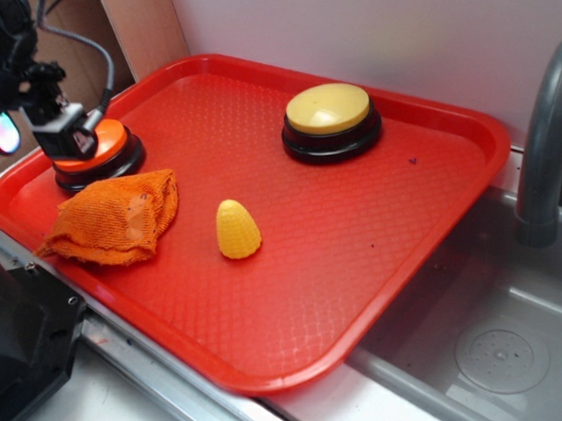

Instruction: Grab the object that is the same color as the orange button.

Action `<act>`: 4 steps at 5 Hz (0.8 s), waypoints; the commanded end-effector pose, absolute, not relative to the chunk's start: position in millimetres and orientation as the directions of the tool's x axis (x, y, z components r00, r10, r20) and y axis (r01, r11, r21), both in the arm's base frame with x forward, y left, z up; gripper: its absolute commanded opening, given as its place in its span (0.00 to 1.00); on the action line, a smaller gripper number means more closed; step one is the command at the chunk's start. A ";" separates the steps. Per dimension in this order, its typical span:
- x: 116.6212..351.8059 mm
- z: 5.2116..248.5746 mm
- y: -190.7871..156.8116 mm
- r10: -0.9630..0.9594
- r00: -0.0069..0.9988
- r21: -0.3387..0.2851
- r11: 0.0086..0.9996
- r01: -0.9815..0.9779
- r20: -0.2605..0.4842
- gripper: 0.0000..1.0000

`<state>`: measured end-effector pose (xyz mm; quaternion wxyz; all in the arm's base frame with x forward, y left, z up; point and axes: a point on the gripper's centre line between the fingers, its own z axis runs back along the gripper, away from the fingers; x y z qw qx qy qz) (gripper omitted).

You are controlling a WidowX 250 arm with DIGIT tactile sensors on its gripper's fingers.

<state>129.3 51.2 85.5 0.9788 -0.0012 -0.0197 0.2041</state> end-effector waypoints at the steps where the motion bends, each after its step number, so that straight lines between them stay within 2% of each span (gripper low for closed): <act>1: 142.3 46.2 48.0 0.318 0.948 -0.013 0.948 -0.317 0.034 1.00; 2: 151.5 31.4 38.4 0.289 0.957 -0.025 0.957 -0.288 0.011 1.00; 3: 156.8 12.6 31.2 0.287 0.958 -0.024 0.957 -0.288 -0.023 0.00; 4: 158.2 5.8 29.0 0.297 0.954 -0.022 0.954 -0.298 -0.042 0.00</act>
